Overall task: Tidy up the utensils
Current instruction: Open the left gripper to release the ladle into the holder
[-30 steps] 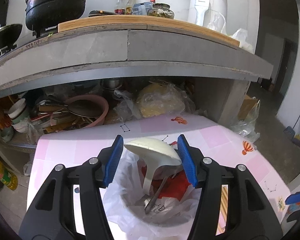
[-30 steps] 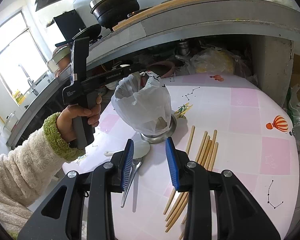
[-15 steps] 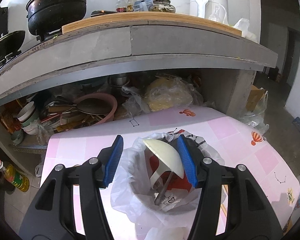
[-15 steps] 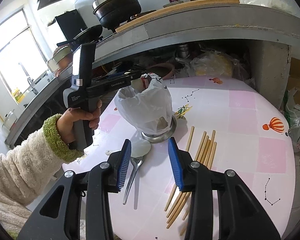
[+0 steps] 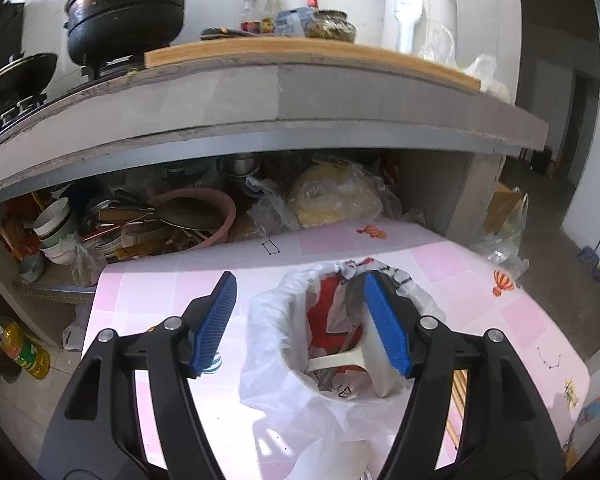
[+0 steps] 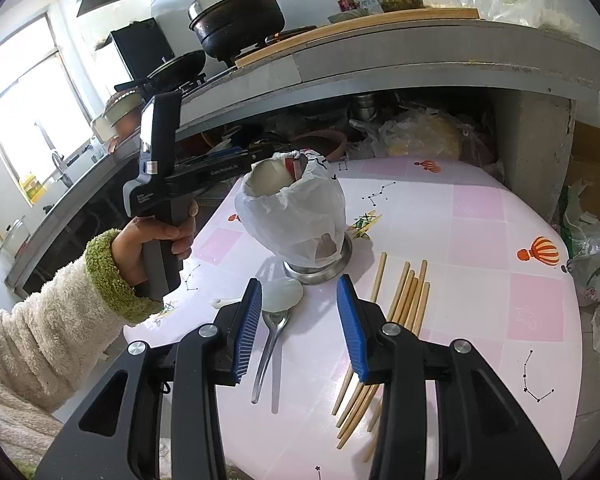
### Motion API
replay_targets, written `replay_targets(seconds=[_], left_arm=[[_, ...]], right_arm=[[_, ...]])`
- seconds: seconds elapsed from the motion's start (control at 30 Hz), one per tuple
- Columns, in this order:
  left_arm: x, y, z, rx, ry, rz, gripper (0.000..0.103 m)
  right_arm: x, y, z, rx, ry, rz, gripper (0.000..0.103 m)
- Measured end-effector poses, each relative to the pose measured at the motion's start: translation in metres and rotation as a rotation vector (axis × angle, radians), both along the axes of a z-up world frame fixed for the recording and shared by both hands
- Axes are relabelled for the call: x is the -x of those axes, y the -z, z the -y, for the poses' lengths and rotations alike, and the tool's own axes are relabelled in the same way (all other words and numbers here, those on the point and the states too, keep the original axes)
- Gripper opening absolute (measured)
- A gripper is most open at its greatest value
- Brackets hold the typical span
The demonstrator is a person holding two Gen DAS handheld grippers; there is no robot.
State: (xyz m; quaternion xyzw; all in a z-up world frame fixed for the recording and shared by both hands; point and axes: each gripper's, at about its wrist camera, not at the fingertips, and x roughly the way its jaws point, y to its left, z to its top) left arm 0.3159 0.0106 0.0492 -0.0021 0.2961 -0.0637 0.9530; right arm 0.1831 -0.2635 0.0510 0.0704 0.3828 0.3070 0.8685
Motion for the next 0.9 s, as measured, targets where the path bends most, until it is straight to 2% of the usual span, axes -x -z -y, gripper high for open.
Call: replay_targets(seconds=[0.3,0.53,0.73,0.9], left_arm=[[0.012,-0.011,-0.027,0.057,-0.046,0.020,0.064],[0.043,-0.023,-0.045,0.086,-0.050,0.057,0.064],[0.085,-0.024,-0.062,0.098,-0.048,0.088,0.065],[0.117,-0.012,-0.075,0.098,-0.031,0.086,0.068]], right_arm=[[0.009,-0.006,-0.003,-0.001,0.007,0.012,0.039],[0.013,-0.006,-0.008,-0.004,0.010,0.009,0.039],[0.014,0.008,-0.017,-0.016,0.008,-0.027,0.039],[0.013,0.034,-0.034,-0.010,0.002,-0.086,0.039]])
